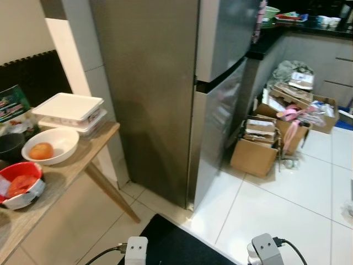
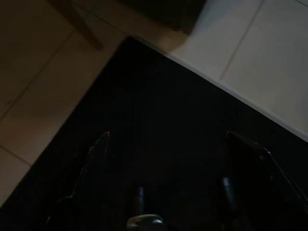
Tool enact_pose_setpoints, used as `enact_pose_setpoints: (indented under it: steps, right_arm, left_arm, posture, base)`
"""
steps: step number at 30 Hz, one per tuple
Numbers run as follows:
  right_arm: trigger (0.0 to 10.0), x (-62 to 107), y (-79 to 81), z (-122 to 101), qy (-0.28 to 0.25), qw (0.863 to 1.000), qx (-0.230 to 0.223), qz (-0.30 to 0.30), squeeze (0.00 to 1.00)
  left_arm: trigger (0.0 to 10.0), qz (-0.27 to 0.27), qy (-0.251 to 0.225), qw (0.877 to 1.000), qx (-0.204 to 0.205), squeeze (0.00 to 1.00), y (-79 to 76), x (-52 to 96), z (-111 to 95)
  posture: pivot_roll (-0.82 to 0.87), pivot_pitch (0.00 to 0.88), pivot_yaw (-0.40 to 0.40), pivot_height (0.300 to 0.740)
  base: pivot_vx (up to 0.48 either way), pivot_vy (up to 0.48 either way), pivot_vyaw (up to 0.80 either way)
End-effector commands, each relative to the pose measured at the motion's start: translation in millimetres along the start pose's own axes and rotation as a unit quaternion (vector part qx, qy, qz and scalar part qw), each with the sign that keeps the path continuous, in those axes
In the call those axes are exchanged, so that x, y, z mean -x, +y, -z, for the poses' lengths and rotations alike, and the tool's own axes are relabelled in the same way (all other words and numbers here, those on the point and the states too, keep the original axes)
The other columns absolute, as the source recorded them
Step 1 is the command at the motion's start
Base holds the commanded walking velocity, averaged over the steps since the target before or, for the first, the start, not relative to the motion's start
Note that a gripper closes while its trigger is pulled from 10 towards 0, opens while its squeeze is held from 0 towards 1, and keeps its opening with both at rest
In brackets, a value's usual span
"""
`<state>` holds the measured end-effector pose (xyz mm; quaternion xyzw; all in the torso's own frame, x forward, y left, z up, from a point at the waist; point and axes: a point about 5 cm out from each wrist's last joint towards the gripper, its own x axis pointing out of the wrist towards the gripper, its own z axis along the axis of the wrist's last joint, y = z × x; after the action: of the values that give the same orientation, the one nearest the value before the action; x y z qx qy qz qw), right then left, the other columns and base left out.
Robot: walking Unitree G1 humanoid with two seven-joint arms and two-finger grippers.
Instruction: Restocking fridge
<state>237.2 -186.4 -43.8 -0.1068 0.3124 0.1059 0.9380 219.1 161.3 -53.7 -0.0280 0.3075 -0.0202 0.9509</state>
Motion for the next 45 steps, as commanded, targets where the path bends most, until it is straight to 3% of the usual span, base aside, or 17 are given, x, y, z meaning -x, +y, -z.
enact_pose_setpoints:
  steps: [1,5,11,29,45]
  right_arm:
    - [10.0,2.8,-2.6,8,0.014,1.0,-0.022,0.016,0.0]
    - [10.0,4.0,-3.9,11,0.015,0.999,-0.039,0.027,0.0]
    - [10.0,14.7,-9.1,32,0.03,0.992,-0.095,0.071,0.0]
    - [10.0,18.0,-6.3,39,0.033,0.989,-0.113,0.086,0.0]
    - [10.0,16.6,-9.8,35,0.029,0.99,-0.105,0.085,0.0]
  left_arm:
    - [10.0,-0.006,-0.002,1.0,-0.01,0.0,7.1,1.8,0]
    - [10.0,-0.003,-0.001,1.0,-0.013,0.0,8.1,0.8,-2]
    - [10.0,0.009,-0.005,1.0,-0.028,0.0,14.4,-5.1,-16]
    - [10.0,0.015,-0.002,1.0,-0.027,0.0,16.5,-6.6,-19]
    - [10.0,0.023,-0.001,1.0,-0.019,0.0,9.1,-7.0,-18]
  posture:
    - [-0.03,0.102,-0.038,0.74]
    - [-0.03,0.102,-0.034,0.74]
    - [-0.05,0.107,0.04,0.74]
    - [-0.06,0.11,0.069,0.74]
    - [-0.07,0.113,0.06,0.74]
  base:
    - [0.0,0.0,0.0]
    - [0.0,0.0,0.0]
    - [0.0,0.0,0.0]
    - [0.0,0.0,0.0]
    - [0.269,0.0,0.0]
